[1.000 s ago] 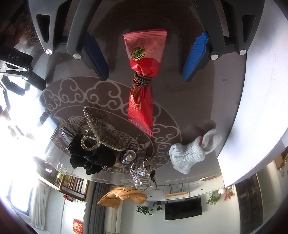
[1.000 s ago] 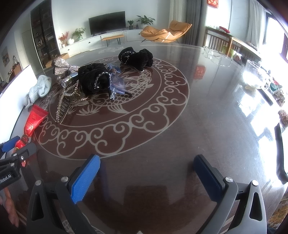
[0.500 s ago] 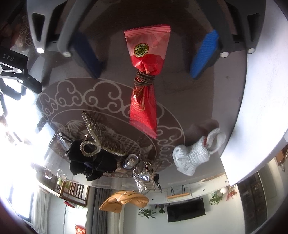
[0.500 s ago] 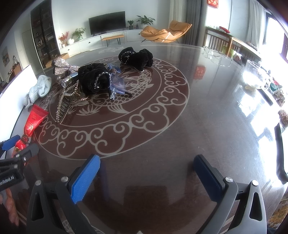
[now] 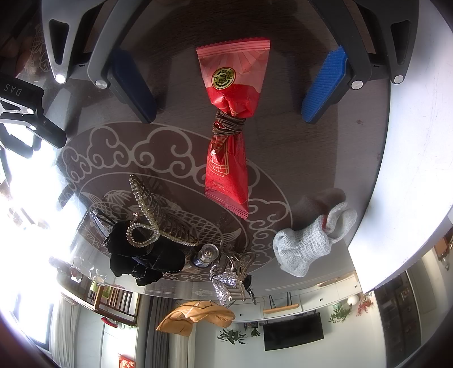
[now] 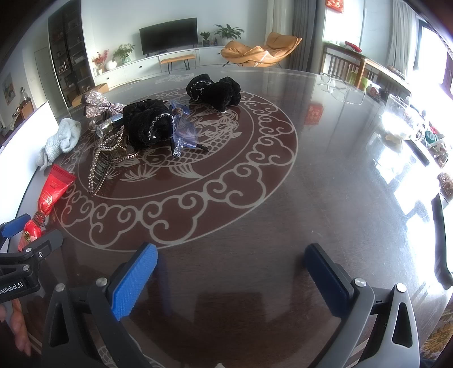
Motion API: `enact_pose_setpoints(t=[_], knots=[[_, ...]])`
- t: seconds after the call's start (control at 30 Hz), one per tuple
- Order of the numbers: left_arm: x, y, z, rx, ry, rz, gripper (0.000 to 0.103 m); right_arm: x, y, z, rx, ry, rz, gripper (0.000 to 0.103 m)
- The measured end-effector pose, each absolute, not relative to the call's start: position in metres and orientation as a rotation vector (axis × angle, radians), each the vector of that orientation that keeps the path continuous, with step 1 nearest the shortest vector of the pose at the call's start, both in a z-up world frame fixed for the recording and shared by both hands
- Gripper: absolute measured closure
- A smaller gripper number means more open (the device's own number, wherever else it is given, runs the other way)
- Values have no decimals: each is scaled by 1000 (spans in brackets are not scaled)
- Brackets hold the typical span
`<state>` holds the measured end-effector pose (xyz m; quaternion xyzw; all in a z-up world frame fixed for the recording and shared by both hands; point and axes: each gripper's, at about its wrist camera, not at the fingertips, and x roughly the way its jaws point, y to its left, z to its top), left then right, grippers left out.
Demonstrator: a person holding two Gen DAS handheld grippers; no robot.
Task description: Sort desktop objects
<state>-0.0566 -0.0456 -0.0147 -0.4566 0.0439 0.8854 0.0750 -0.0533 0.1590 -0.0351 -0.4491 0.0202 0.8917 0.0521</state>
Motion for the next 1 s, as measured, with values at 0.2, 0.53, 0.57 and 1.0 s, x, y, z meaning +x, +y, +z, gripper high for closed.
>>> enact_pose_setpoints(t=[0.2, 0.53, 0.57, 1.0], knots=[[-57, -46, -15, -1370, 132, 2656, 0, -53, 159, -35, -1366, 61, 2712, 0], [-57, -46, -15, -1370, 131, 2656, 0, -53, 159, -35, -1366, 61, 2712, 0], [-56, -46, -15, -1371, 130, 2659, 0, -53, 159, -35, -1366, 61, 2712, 0], [-47, -59, -5, -1303, 63, 2642, 78, -73, 125, -23, -1519, 330, 2913, 0]])
